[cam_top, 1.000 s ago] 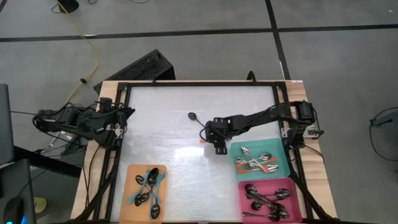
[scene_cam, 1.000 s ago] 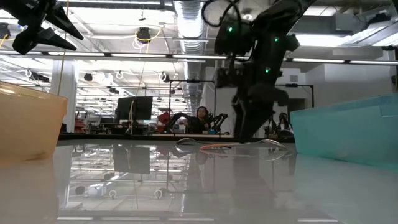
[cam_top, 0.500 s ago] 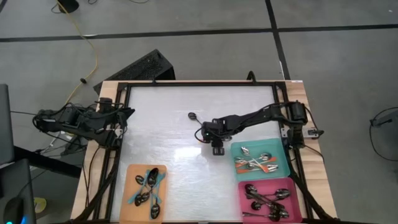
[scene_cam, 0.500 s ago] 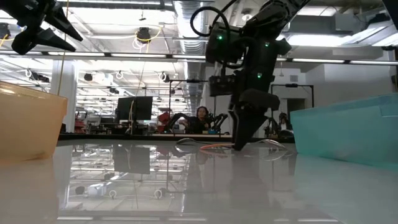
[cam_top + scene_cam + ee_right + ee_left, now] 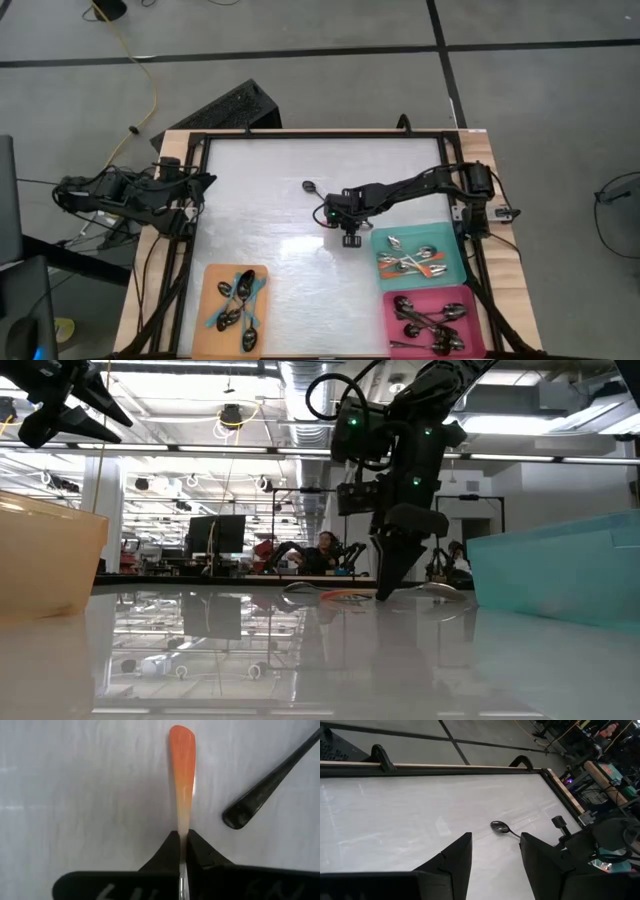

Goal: Sort silverware by color (type)
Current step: Put the orange spoon into the blue bin, then put the black spoon into the pink bin

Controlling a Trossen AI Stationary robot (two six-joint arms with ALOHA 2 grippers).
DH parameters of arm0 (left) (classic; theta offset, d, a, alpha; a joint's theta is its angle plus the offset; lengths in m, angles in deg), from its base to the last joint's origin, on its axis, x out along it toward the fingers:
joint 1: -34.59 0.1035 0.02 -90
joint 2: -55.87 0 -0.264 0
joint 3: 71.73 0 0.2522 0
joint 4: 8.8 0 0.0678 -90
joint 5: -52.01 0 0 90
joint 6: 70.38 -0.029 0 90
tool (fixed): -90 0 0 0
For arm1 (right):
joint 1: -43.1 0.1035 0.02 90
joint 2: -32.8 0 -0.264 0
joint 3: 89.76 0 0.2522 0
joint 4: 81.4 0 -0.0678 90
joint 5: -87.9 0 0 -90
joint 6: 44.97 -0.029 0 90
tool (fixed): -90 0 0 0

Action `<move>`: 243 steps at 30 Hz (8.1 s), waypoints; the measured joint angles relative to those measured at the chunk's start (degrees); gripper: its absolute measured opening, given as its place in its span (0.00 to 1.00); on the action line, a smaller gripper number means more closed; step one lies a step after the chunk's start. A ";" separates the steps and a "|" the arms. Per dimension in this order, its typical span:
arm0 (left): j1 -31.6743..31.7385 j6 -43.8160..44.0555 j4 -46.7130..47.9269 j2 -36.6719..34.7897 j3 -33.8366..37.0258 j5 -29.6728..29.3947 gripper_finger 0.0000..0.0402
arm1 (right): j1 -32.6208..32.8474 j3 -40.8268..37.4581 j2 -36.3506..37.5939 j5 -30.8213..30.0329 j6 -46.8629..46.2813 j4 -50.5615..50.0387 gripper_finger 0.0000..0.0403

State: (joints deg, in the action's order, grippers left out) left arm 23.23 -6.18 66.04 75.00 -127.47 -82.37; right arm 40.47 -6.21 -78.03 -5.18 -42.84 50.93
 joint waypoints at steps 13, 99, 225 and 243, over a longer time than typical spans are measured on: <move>0.00 -0.12 -0.02 0.00 0.00 0.02 0.38 | 0.28 11.86 2.60 -6.07 0.93 -6.86 0.02; 0.01 -2.50 -0.55 -0.02 0.00 -3.01 0.38 | 26.58 -22.25 38.99 -6.14 -41.87 -12.94 0.28; 0.01 0.53 2.86 0.00 0.00 0.31 0.38 | 68.06 -6.49 17.93 -33.40 -123.18 -6.91 0.02; 0.00 0.77 2.40 0.00 0.00 -0.45 0.38 | 68.24 -6.48 11.35 -19.17 -123.21 -6.56 0.23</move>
State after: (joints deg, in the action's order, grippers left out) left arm 23.22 -5.41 68.44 75.00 -127.47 -82.82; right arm 108.71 -12.69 -66.68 -24.34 -166.05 44.37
